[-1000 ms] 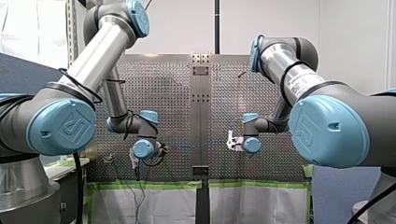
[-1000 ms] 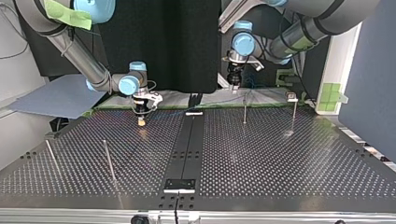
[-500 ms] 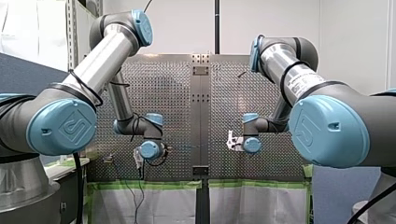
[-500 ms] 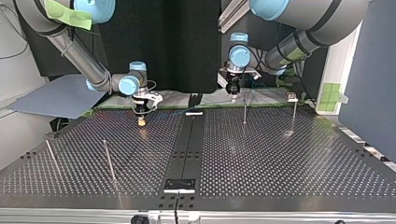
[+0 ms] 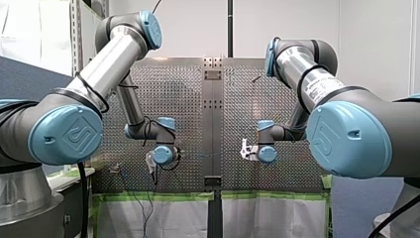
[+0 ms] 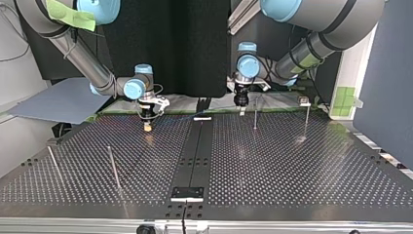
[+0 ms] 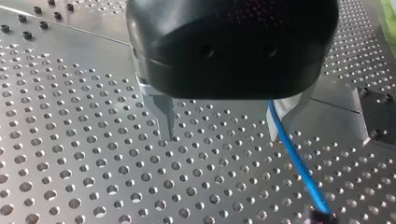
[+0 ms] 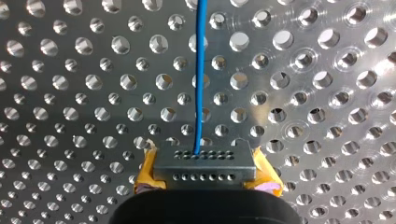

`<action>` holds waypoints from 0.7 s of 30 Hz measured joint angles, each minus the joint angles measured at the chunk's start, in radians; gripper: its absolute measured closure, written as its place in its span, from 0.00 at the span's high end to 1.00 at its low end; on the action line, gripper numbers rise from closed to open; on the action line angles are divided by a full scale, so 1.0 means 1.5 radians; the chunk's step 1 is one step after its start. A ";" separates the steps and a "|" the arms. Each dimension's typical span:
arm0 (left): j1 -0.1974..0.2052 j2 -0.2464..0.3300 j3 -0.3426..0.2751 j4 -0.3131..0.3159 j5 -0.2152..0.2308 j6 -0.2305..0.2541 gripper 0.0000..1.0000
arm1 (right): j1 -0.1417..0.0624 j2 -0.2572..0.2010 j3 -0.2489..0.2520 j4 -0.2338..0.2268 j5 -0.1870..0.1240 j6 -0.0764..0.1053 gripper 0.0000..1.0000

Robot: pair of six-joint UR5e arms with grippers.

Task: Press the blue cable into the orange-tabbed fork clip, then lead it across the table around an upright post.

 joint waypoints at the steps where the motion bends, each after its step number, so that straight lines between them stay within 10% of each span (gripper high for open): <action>1: 0.000 0.000 0.001 -0.002 0.000 -0.001 0.98 | 0.000 0.000 0.000 0.000 0.000 0.000 0.00; 21: 0.007 -0.024 0.024 -0.022 0.004 -0.006 0.92 | 0.000 0.000 0.000 0.000 0.000 0.001 0.00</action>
